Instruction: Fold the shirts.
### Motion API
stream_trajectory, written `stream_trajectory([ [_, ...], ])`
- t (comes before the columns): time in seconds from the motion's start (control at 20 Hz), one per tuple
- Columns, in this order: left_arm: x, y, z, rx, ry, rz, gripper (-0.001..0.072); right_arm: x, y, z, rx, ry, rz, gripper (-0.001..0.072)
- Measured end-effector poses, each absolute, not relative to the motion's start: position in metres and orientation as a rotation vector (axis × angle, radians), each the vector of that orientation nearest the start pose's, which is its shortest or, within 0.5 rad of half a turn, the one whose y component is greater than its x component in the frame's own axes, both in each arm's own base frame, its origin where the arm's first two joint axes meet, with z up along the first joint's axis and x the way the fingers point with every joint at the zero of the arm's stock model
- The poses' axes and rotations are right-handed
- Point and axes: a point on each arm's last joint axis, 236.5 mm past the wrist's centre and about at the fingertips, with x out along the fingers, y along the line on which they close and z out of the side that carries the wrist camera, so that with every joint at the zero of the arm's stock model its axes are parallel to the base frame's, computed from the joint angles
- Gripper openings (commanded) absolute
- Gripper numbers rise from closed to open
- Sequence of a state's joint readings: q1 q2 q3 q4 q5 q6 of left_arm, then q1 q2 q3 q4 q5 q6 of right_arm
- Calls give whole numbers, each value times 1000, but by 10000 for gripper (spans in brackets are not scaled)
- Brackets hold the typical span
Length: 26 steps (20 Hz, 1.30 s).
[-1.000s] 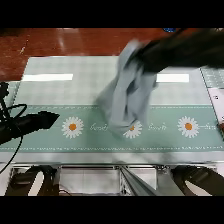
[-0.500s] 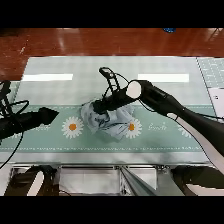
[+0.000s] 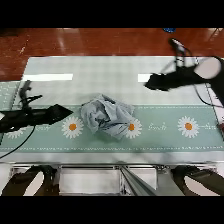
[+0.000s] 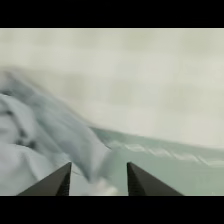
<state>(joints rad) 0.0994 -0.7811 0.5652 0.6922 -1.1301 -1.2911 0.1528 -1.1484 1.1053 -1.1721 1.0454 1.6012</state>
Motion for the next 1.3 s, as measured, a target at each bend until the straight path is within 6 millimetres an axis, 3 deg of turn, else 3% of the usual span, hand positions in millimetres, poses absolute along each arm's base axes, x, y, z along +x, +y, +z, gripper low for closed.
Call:
stream_trajectory([
  [0.15, 270, -157, 4, -731, 1219, -548, 508, 333, 97, 29, 348, 1182, 210, 405],
  [0.25, 275, -171, -8, -782, 1262, -594, 508, 302, 88, 3, 378, 1241, 175, 405],
  [0.4, 289, -194, -16, -828, 1289, -659, 483, 267, 92, -32, 448, 1314, 163, 405],
  [0.45, 293, -201, -19, -828, 1302, -679, 280, 260, 95, -41, 477, 1327, 164, 405],
  [0.5, 298, -207, -21, -832, 1312, -696, 28, 254, 98, -48, 501, 1338, 166, 405],
  [0.65, 306, -219, -22, -814, 1350, -758, 18, 253, 107, -62, 550, 1327, 167, 405],
  [0.85, 313, -213, -19, -761, 1367, -797, 18, 267, 133, -81, 611, 1327, 200, 405],
  [1.3, 308, -184, -19, -741, 1423, -802, 18, 339, 196, -97, 742, 1393, 384, 404],
])
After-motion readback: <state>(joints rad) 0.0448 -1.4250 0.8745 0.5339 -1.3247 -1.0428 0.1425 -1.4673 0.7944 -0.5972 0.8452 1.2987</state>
